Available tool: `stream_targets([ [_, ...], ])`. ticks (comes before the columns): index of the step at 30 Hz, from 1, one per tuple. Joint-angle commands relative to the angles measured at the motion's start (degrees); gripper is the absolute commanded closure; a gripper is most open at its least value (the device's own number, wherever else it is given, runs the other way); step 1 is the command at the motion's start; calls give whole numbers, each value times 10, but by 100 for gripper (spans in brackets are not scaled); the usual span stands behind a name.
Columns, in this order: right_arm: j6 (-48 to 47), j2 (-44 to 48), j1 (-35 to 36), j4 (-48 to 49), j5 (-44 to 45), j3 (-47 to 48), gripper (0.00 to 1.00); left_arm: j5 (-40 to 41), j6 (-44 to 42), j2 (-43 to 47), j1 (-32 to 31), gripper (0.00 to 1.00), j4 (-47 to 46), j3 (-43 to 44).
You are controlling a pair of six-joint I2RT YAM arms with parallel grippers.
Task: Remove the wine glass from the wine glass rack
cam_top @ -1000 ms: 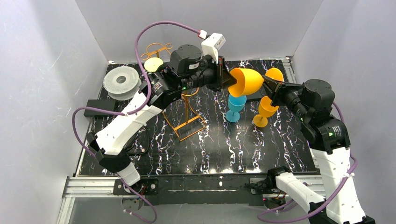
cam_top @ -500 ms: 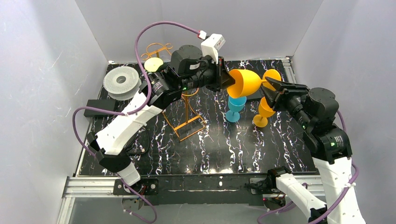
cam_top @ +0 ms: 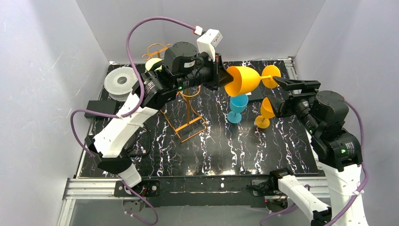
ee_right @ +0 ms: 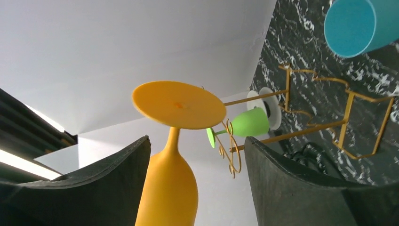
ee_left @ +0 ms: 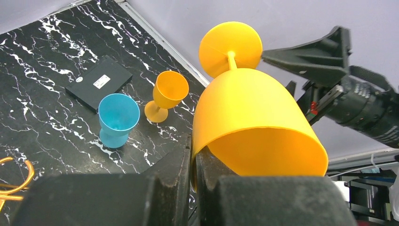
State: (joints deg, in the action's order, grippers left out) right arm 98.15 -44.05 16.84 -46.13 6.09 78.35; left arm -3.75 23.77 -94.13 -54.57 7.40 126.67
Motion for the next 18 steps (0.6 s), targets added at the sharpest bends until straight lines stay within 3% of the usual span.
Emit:
stream_targets([
  [1,-126,-10,-1,-48,64,89,20,-4,-18,3,0,100,9,26],
  [11,-423,-49,-1,-141,187,272,17,-46,-23,-27,-5,100,121,55],
  [18,-474,-34,-1,-135,213,275,17,-80,-40,-65,-18,100,205,91],
])
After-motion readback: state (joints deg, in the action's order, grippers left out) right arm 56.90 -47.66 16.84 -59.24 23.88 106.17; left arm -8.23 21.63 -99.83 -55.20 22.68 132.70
